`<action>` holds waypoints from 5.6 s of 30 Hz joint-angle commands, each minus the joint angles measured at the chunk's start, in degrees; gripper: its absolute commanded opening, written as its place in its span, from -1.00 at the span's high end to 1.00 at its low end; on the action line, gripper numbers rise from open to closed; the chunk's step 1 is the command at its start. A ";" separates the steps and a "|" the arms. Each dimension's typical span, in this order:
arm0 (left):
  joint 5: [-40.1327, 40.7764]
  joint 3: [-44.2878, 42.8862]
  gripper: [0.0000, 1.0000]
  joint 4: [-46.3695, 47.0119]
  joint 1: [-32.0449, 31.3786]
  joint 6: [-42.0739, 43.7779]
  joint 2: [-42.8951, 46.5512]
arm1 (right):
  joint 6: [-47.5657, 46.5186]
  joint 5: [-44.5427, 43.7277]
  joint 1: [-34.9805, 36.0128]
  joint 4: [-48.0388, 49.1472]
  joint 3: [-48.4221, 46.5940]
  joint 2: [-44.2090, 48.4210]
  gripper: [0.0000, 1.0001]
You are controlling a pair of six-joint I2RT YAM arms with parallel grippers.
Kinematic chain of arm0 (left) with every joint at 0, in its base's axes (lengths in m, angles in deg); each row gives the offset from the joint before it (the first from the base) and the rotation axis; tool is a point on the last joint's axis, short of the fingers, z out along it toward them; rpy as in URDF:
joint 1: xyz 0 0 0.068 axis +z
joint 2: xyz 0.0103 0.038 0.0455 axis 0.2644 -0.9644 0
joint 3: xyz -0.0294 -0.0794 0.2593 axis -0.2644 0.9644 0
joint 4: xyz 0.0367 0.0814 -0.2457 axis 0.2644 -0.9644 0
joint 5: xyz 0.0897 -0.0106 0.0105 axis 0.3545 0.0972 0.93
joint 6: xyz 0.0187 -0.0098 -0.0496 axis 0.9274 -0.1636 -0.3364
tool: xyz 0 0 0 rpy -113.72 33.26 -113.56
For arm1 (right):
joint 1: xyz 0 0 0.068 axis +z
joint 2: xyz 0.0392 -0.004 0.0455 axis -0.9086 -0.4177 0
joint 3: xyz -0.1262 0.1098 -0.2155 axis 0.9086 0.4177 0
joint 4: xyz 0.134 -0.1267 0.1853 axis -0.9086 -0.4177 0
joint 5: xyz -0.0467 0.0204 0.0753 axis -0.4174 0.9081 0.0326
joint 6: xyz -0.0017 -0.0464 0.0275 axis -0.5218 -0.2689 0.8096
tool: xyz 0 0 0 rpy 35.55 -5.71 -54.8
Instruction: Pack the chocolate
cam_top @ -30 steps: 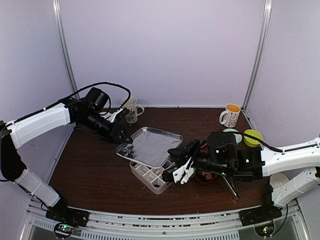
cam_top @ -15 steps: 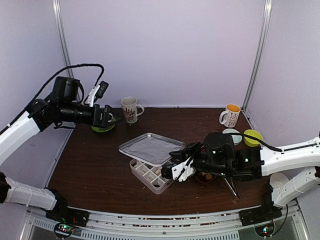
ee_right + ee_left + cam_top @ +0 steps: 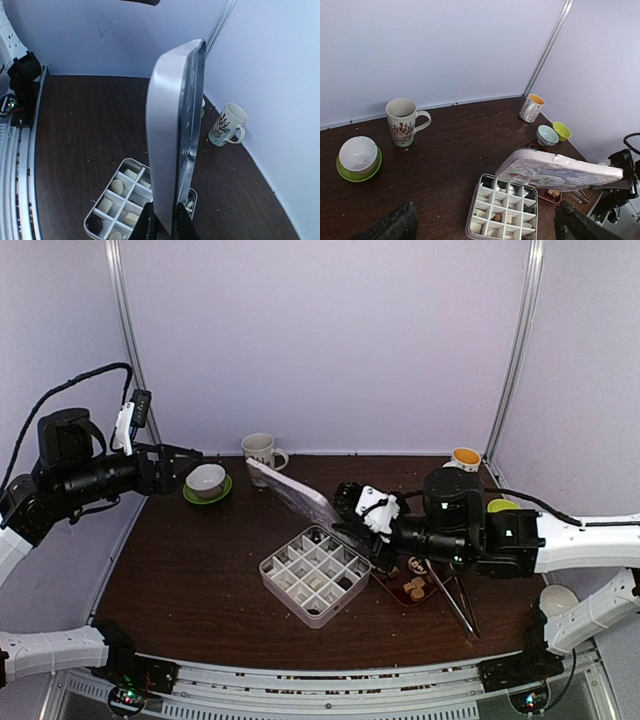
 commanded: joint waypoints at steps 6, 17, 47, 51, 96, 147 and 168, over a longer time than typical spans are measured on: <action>3.28 1.82 -0.96 -4.72 6.14 -0.88 -1.43 | 41.98 7.92 -1.73 12.32 2.49 4.57 1.00; -7.85 9.66 -0.96 -2.14 14.53 -2.16 -2.76 | 66.39 8.41 -1.89 31.87 10.42 1.59 1.00; -17.36 24.07 -0.93 25.52 4.75 -7.15 -23.42 | 91.15 10.37 -8.55 56.72 22.77 -13.56 0.92; -16.30 23.66 -0.93 25.49 3.88 -7.21 -24.56 | 91.75 11.21 -11.24 55.15 26.74 -12.59 0.87; -8.23 23.35 -0.95 22.26 -0.67 -8.58 -23.36 | 76.68 12.17 -17.84 15.67 26.08 -5.94 -0.98; -22.45 12.65 -0.96 28.72 3.56 -6.40 -43.64 | 86.27 6.29 -11.13 12.79 21.08 -11.32 -0.96; -30.05 14.04 -0.93 35.93 1.10 -9.42 -50.82 | 84.35 11.97 -4.06 11.68 7.65 -23.80 -0.77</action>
